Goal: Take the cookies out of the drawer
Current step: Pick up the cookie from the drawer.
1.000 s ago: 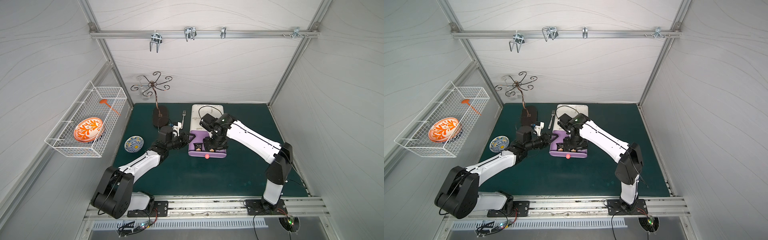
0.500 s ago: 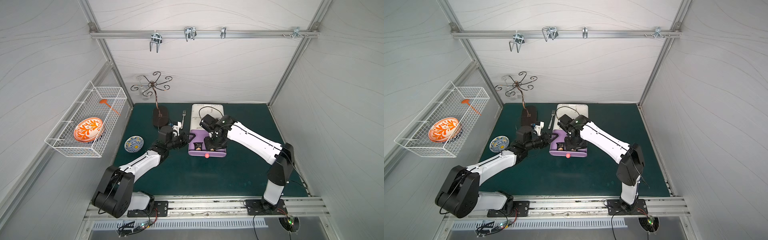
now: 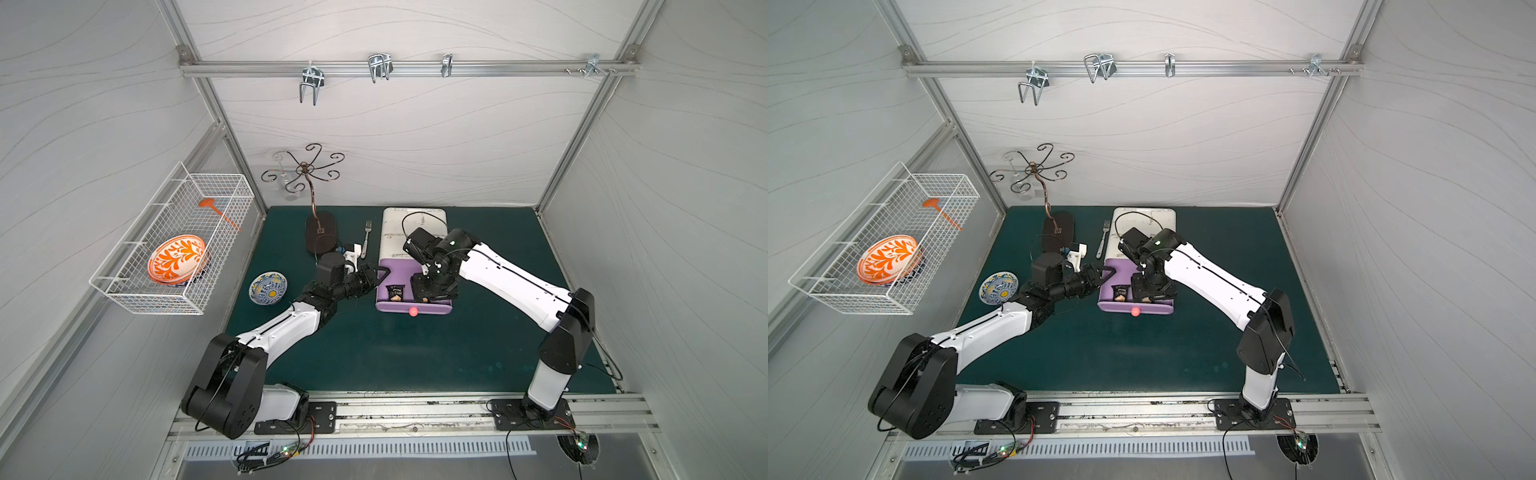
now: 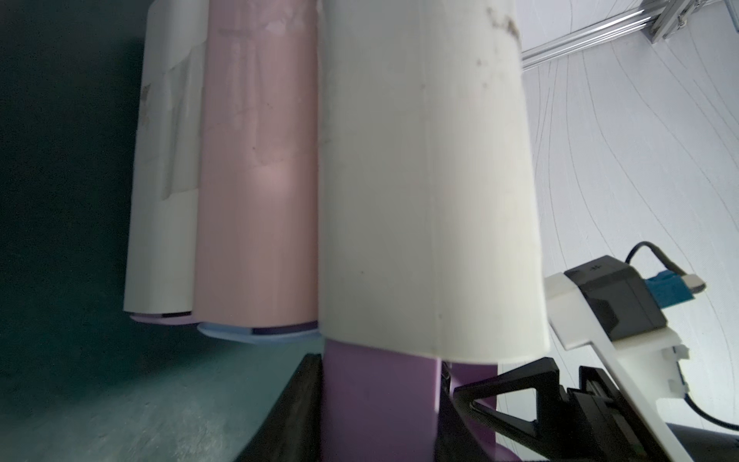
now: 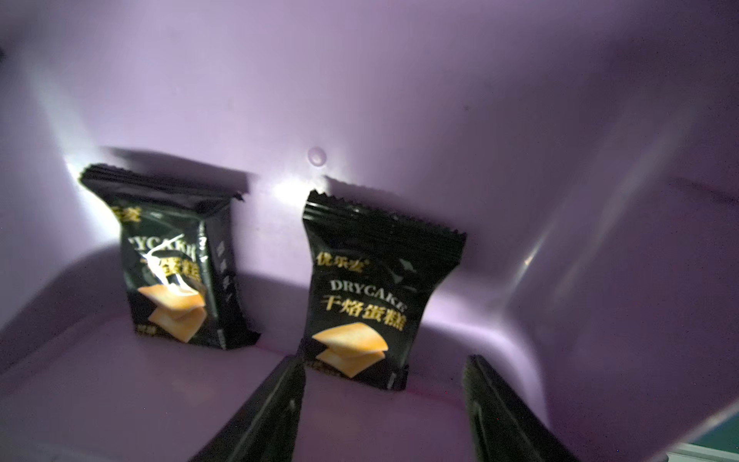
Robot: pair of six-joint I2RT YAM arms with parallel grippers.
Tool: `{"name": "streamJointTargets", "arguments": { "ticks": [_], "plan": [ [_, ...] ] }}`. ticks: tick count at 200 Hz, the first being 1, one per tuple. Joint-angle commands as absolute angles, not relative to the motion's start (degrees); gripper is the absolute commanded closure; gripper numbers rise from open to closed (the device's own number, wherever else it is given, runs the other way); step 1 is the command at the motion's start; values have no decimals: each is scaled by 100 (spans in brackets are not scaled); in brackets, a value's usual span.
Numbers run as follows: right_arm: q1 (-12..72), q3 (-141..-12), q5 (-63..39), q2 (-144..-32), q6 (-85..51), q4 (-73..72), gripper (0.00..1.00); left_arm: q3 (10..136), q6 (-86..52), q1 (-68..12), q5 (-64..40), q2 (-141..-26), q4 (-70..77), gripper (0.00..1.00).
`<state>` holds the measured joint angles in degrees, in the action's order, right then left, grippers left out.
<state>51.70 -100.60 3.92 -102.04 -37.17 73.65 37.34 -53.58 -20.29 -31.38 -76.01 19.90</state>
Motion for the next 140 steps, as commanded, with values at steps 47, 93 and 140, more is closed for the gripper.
{"name": "streamJointTargets", "arguments": {
  "ticks": [47, 93, 140],
  "plan": [
    [5273, -10067, 310, -10001, -3863, 7617, 32, 3498, -5572, -2127, -3053, -7097, 2197, 62],
    [5322, -10003, 218, -9954, -3895, 7601, 31, 3584, -5431, -2151, -3072, -7093, 2054, 61],
    [5423, -10099, 86, -10228, -3831, 7793, 26, 3643, -5293, -2149, -3047, -7114, 1906, 61]
  ]
}}
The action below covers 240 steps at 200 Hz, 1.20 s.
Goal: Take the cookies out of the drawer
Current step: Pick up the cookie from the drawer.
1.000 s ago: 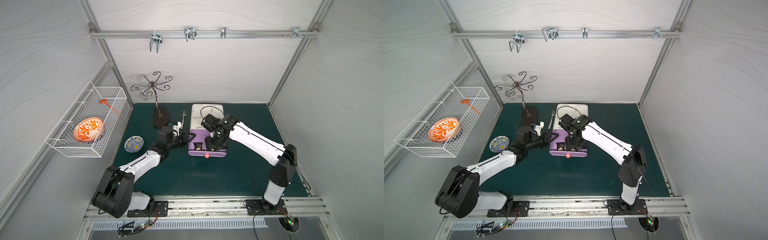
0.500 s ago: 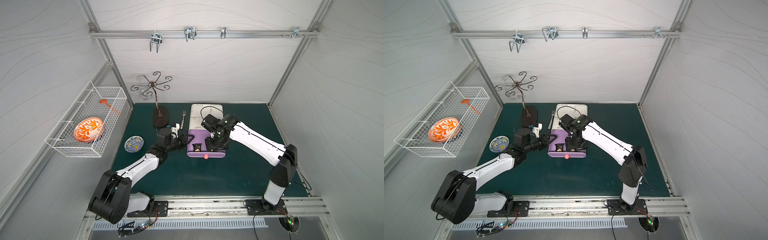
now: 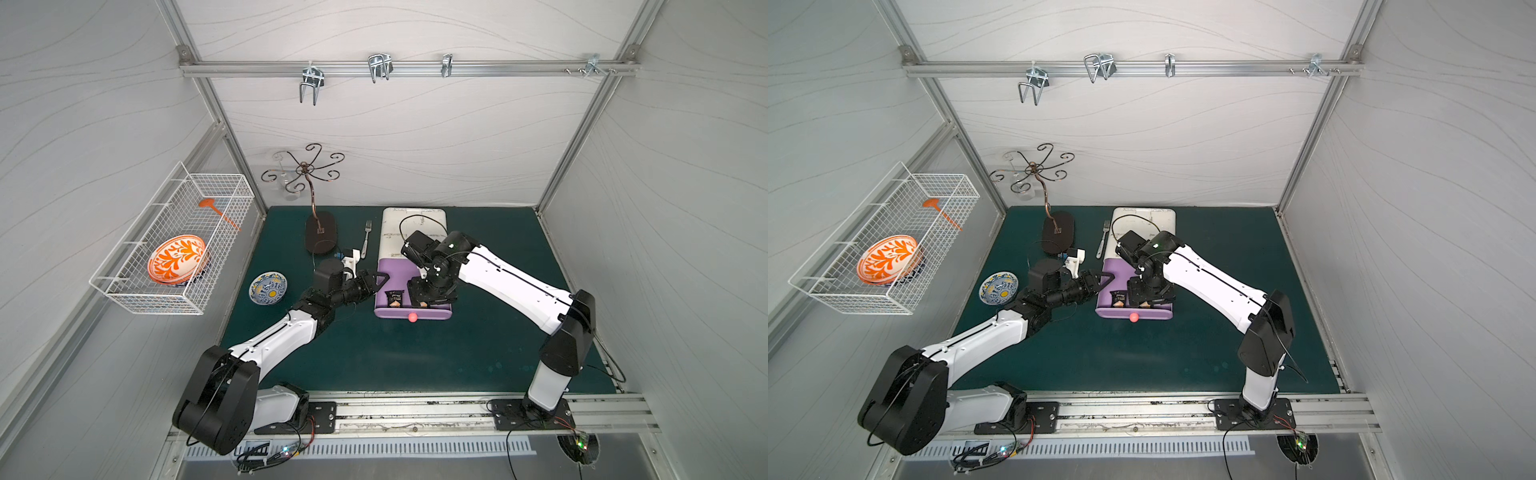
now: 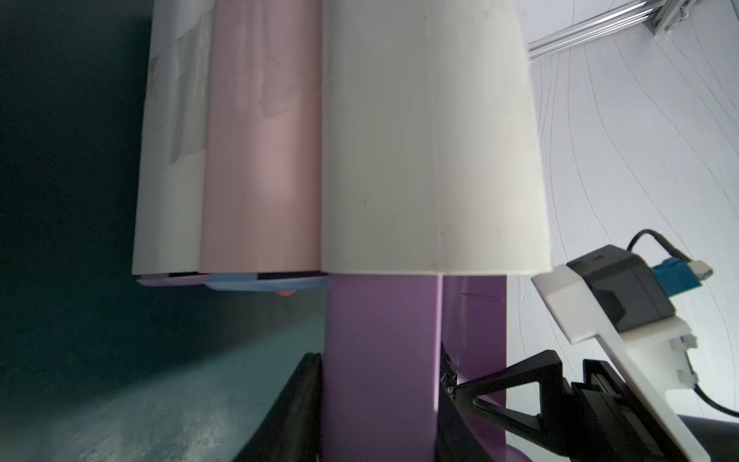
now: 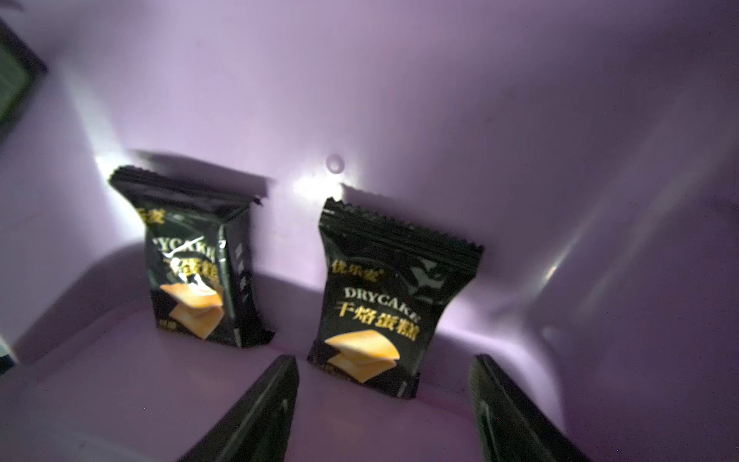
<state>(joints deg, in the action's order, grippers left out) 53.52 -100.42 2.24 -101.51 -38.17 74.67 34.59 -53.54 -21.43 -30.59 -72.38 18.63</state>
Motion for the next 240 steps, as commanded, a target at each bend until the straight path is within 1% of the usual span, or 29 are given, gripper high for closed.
{"name": "streamJointTargets", "arguments": {
  "ticks": [1, 82, 119, 170, 188, 203, 213, 228, 240],
  "plan": [
    [5423, -10103, 82, -10229, -3832, 7795, 26, 3641, -5296, -2151, -3044, -7112, 1907, 61],
    [5423, -9934, 266, -10532, -3777, 7640, 25, 3644, -5449, -2171, -2891, -7149, 2019, 61],
    [5339, -9863, 397, -10588, -3779, 7527, 27, 3691, -5484, -2193, -2876, -7206, 2056, 61],
    [5282, -9693, 570, -10586, -3778, 7365, 36, 3714, -5511, -2214, -2840, -7273, 2083, 61],
    [5274, -9715, 631, -10577, -3762, 7355, 43, 3724, -5519, -2216, -2827, -7292, 2079, 61],
    [5274, -9764, 718, -10531, -3754, 7333, 44, 3738, -5511, -2223, -2818, -7317, 2083, 61],
    [5273, -9815, 784, -10454, -3751, 7315, 47, 3751, -5506, -2224, -2819, -7321, 2059, 61],
    [5266, -9897, 860, -10306, -3696, 7265, 53, 3753, -5493, -2224, -2782, -7314, 2015, 61],
    [5256, -9973, 861, -10165, -3650, 7244, 56, 3753, -5485, -2224, -2763, -7321, 2014, 61]
  ]
}}
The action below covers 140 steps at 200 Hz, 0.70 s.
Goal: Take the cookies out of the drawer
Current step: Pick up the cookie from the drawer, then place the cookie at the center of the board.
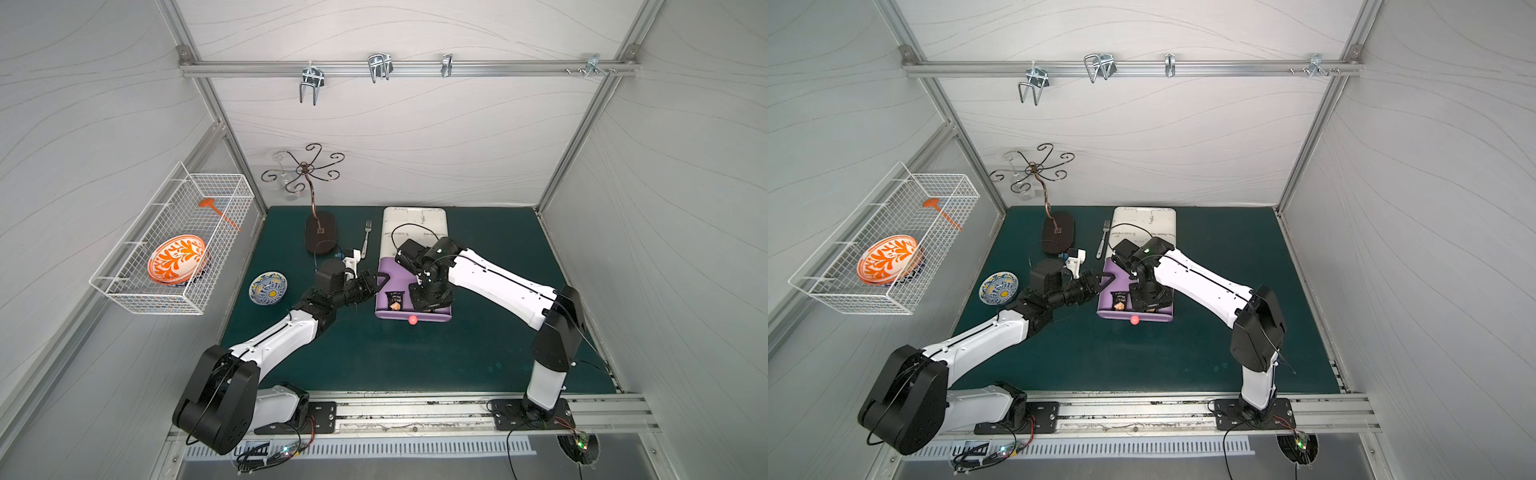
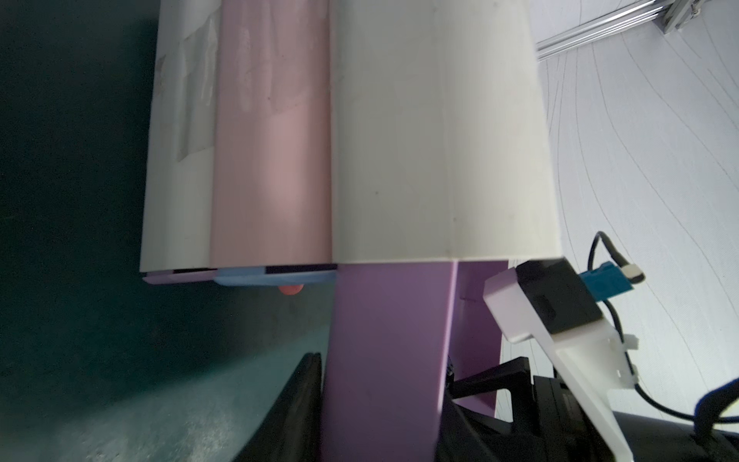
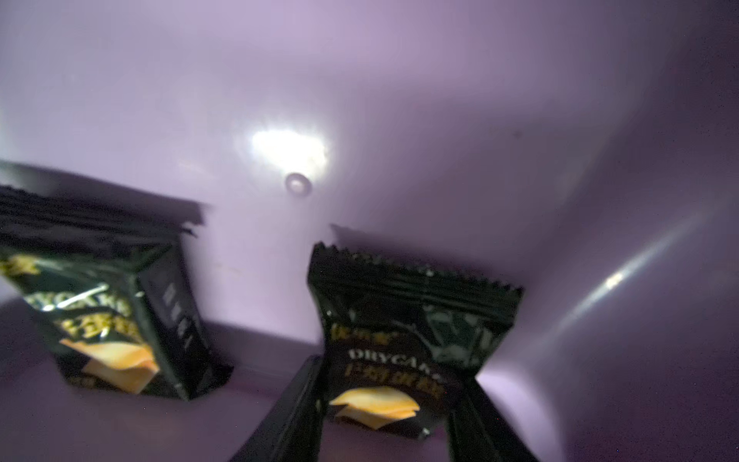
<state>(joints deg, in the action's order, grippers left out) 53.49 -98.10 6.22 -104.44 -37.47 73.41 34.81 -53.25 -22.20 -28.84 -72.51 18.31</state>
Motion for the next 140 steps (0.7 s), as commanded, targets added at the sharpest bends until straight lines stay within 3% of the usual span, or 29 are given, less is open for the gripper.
{"name": "streamJointTargets", "arguments": {
  "ticks": [1, 32, 80, 140],
  "plan": [
    [5260, -9979, 861, -10158, -3649, 7248, 56, 3753, -5484, -2224, -2766, -7321, 2013, 61],
    [5203, -10246, 783, -9827, -3556, 7339, 62, 3753, -5476, -2224, -2730, -7346, 1978, 61],
    [4891, -10704, 462, -9183, -3511, 7774, 59, 3788, -5467, -2224, -2707, -7420, 1938, 61],
    [2655, -9693, -24, -8666, -2799, 7994, 57, 3820, -5485, -2224, -2664, -7470, 1942, 61]
  ]
}}
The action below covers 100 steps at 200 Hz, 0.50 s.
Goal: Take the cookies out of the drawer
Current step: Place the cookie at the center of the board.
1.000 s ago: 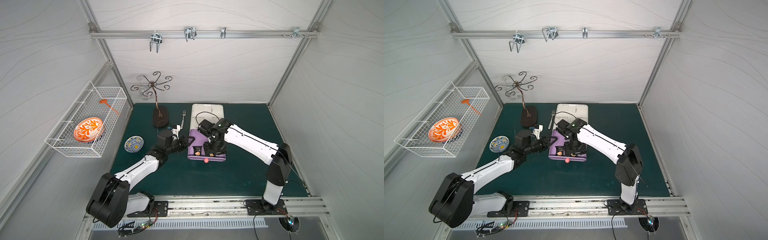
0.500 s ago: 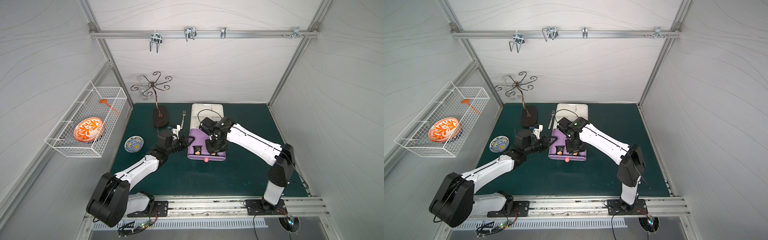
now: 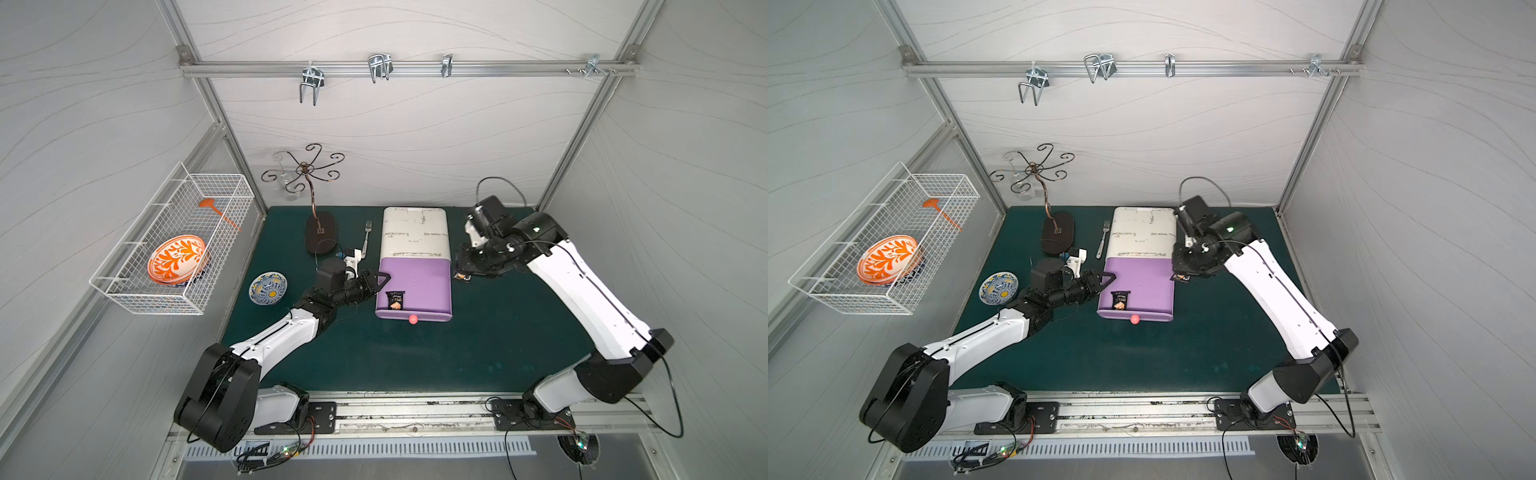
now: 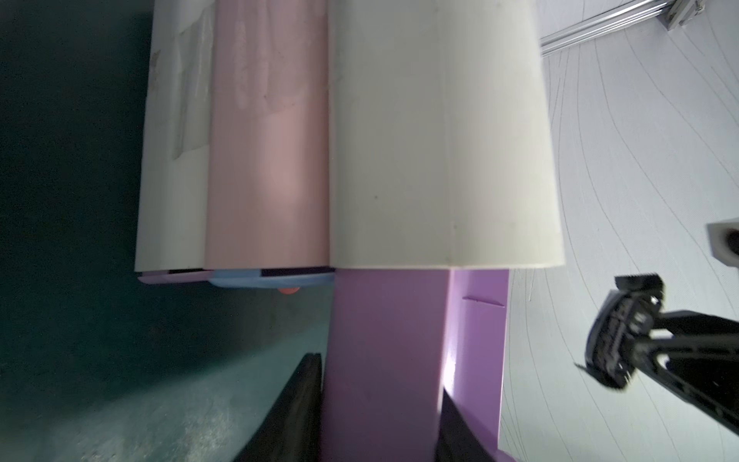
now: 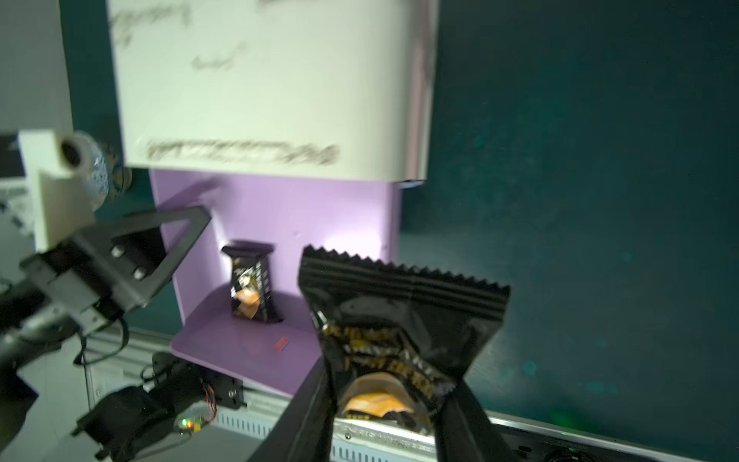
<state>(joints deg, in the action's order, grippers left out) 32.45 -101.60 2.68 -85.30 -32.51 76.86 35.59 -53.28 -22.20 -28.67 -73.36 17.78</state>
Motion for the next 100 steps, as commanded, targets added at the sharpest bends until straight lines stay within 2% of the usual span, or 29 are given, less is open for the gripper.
{"name": "streamJointTargets", "arguments": {
  "ticks": [1, 27, 45, 65, 86, 100],
  "plan": [
    [2632, -9672, -25, -8670, -2784, 7978, 57, 3821, -5485, -2224, -2664, -7471, 1942, 61],
    [2376, -9011, -142, -8869, -2551, 7426, 52, 3832, -5497, -2224, -2642, -7473, 1941, 61],
    [2123, -8727, -278, -9044, -2584, 7166, 35, 3841, -5519, -2223, -2631, -7480, 1950, 61],
    [2011, -8741, -558, -9023, -2512, 6936, 26, 3858, -5528, -2232, -2634, -7483, 1956, 61],
    [2009, -8746, -1043, -8755, -2358, 6606, 20, 3876, -5520, -2232, -2581, -7472, 1939, 61],
    [1993, -8524, -1811, -8465, -2234, 6175, 19, 3893, -5545, -2239, -2572, -7496, 1945, 61]
  ]
}}
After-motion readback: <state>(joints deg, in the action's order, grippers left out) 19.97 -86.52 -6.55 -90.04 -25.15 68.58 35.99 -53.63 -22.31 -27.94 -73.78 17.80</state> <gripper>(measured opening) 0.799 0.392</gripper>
